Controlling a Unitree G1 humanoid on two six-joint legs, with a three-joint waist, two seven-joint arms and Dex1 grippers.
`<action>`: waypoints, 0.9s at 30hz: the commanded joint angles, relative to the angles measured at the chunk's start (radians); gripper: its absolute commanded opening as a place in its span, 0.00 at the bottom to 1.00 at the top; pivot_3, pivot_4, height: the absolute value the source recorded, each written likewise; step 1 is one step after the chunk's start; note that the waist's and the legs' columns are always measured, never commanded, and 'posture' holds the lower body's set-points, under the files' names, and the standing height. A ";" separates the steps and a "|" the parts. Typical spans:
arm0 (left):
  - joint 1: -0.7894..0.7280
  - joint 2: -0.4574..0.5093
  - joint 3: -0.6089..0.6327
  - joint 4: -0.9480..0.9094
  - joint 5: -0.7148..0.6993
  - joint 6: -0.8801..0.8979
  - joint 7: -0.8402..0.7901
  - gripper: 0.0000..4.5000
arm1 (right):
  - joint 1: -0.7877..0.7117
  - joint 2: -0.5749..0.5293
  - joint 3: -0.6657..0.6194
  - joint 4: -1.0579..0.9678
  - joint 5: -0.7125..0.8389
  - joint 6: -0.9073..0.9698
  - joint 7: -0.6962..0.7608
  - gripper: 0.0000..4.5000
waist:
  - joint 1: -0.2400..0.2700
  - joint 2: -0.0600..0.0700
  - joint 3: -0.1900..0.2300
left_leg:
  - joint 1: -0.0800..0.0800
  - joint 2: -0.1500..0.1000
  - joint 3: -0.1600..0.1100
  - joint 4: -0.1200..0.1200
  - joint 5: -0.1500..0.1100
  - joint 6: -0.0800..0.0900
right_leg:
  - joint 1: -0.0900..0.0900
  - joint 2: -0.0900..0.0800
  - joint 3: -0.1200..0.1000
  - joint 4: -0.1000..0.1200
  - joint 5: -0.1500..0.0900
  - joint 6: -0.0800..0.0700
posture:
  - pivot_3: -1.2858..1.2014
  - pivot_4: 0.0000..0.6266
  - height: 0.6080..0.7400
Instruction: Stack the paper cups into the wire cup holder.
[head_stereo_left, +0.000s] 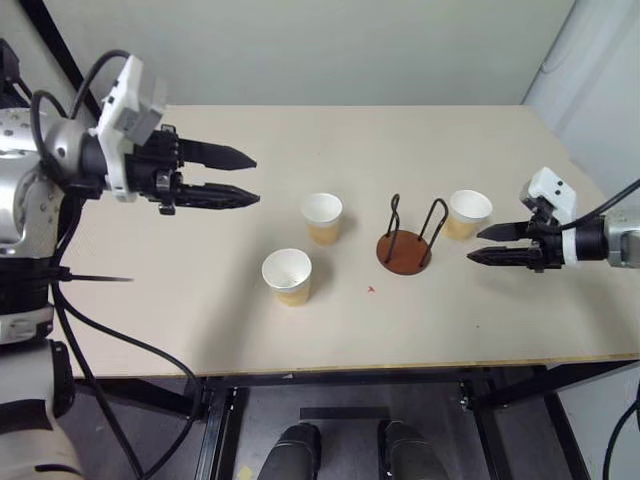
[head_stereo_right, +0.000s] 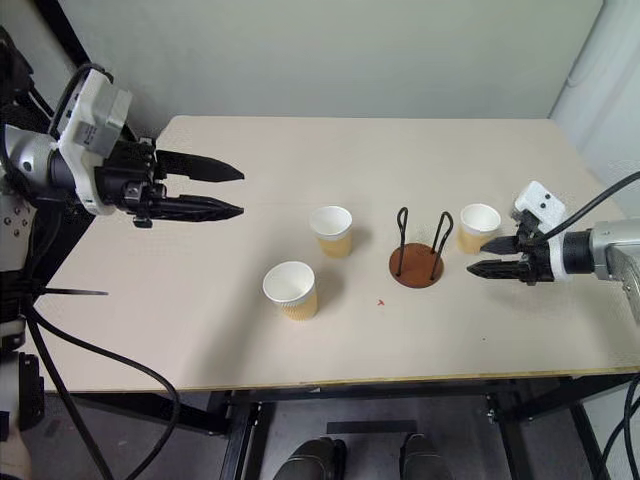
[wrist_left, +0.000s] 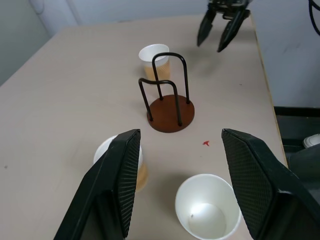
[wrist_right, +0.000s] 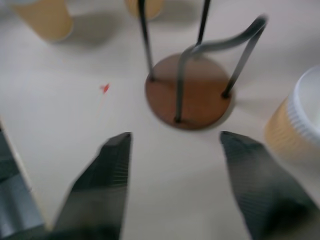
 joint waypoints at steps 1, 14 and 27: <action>0.004 0.017 0.063 -0.058 -0.024 0.017 0.033 0.62 | -0.052 0.042 0.013 0.006 -0.019 -0.026 -0.027 0.95 | 0.001 0.000 0.000 | 0.000 0.000 0.000 0.000 0.000 0.000 | 0.000 0.000 0.000 0.000 0.000 -0.001 | 0.52 0.24 1.00; 0.029 0.057 0.099 -0.089 -0.041 0.038 0.051 0.62 | -0.106 0.112 0.060 0.029 -0.021 -0.009 -0.023 0.99 | 0.003 0.000 0.000 | 0.000 0.000 0.000 -0.001 0.000 0.000 | 0.000 0.000 0.000 -0.001 0.001 -0.002 | 0.52 0.24 1.00; 0.028 0.073 0.097 -0.085 -0.032 0.036 0.054 0.62 | -0.130 0.234 0.098 0.076 -0.074 -0.041 -0.102 0.99 | 0.001 0.000 0.000 | 0.000 0.000 0.000 -0.001 0.000 0.000 | -0.001 0.000 0.000 0.000 0.002 -0.004 | 0.52 0.24 1.00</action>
